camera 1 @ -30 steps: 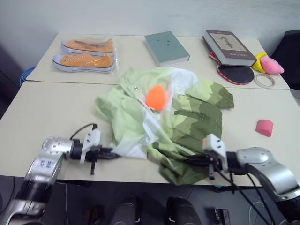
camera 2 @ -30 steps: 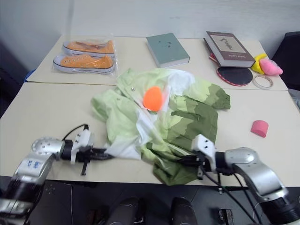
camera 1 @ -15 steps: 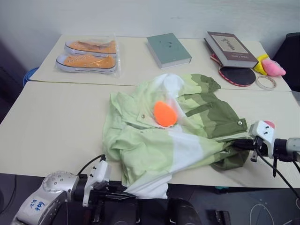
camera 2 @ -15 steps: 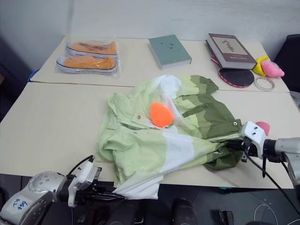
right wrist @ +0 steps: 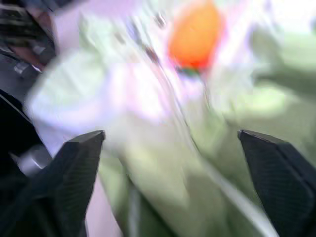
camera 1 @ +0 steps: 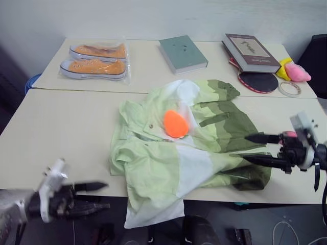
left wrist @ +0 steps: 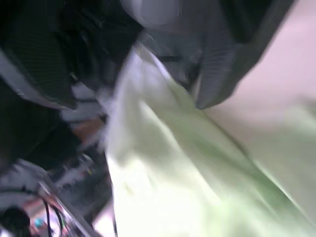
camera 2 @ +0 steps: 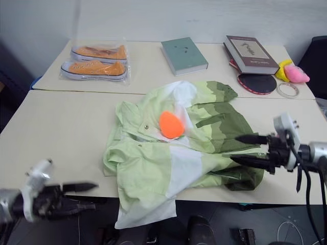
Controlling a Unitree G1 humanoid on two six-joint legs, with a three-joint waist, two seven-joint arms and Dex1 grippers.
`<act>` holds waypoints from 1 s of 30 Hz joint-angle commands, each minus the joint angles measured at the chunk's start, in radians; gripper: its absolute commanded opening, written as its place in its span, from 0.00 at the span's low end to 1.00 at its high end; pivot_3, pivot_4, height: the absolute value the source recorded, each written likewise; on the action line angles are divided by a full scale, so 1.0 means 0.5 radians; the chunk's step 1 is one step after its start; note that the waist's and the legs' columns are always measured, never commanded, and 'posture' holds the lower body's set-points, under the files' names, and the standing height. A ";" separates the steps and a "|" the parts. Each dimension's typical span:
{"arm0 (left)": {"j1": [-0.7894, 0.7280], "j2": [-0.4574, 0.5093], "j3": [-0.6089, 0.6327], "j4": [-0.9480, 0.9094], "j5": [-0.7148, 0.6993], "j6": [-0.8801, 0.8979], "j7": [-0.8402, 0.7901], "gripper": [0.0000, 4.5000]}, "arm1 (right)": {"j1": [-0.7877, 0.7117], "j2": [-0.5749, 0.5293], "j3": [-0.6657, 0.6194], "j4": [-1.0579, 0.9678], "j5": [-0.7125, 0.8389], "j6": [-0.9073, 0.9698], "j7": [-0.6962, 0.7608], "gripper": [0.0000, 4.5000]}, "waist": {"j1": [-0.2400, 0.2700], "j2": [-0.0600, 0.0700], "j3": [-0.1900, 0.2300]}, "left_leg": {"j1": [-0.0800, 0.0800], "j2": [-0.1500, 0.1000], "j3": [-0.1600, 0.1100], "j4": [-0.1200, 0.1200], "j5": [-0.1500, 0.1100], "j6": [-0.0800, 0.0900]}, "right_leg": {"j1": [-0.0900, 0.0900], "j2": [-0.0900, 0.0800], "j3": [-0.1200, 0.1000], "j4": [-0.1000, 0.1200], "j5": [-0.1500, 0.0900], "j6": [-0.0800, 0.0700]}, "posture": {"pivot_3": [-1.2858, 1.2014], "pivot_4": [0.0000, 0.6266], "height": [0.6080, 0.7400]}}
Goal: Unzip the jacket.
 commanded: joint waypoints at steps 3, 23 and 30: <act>-0.799 -0.180 -0.394 0.236 0.318 -0.316 0.179 0.99 | -0.489 0.391 0.417 -0.117 -0.245 0.096 -0.572 1.00 | 0.003 -0.007 -0.004 | -0.002 -0.001 0.000 0.000 0.000 0.000 | -0.001 0.001 -0.001 0.000 0.000 0.000 | 0.52 0.24 1.00; -1.545 -0.720 -1.175 1.315 1.398 -1.136 0.400 1.00 | -0.937 1.123 0.930 0.504 -0.926 -0.408 -0.732 0.48 | -0.048 -0.011 -0.006 | -0.031 -0.007 0.017 0.010 0.013 0.008 | -0.039 0.018 -0.007 0.034 0.003 0.005 | 0.52 0.24 1.00; -1.332 -0.695 -1.159 1.304 1.462 -1.032 0.574 1.00 | -0.671 0.802 0.498 0.450 -0.937 -0.561 -0.815 0.04 | -0.038 -0.013 -0.007 | -0.026 -0.009 0.014 0.010 0.013 0.008 | -0.032 0.015 -0.008 0.034 0.003 0.006 | 0.52 0.24 1.00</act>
